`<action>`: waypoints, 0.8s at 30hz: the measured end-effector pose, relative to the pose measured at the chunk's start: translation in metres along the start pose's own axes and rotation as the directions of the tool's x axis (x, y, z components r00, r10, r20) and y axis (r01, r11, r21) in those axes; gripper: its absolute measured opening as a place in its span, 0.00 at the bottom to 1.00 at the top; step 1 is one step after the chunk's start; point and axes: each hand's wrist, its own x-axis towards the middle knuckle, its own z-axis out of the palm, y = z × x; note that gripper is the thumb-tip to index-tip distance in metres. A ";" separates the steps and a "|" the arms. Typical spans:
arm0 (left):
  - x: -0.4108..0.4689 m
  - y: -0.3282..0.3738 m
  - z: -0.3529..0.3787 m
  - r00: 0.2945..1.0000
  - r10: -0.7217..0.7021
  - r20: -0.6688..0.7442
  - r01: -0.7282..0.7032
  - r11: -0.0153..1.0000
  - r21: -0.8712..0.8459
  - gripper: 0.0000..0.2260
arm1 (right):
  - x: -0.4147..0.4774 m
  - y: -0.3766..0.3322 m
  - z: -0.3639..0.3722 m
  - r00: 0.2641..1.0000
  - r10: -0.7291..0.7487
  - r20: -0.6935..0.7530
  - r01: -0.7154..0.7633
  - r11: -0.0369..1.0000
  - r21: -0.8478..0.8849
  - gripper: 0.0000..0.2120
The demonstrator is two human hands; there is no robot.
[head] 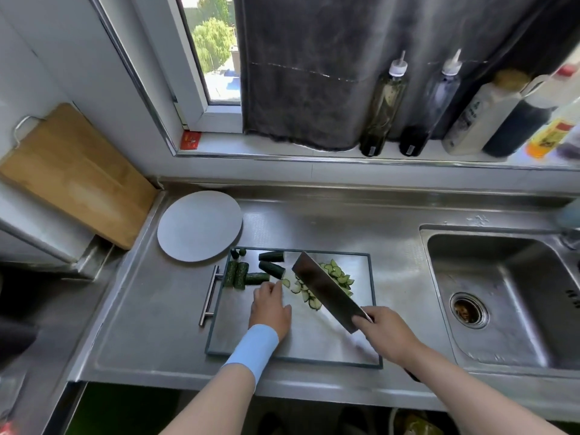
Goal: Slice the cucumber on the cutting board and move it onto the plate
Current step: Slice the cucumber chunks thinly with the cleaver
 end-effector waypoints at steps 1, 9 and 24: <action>0.002 0.006 0.003 1.000 -0.007 0.000 0.007 1.000 -0.013 0.24 | 0.001 0.001 -0.005 1.000 0.002 -0.024 -0.001 0.999 0.041 0.13; 0.008 0.044 0.024 0.994 0.096 0.049 -0.088 0.984 -0.153 0.32 | 0.023 0.011 -0.039 0.991 0.006 -0.132 0.016 0.986 0.166 0.15; 0.046 0.100 0.061 0.987 0.151 0.059 -0.151 0.989 0.001 0.49 | 0.046 0.032 -0.061 0.989 -0.008 -0.148 0.033 0.986 0.165 0.12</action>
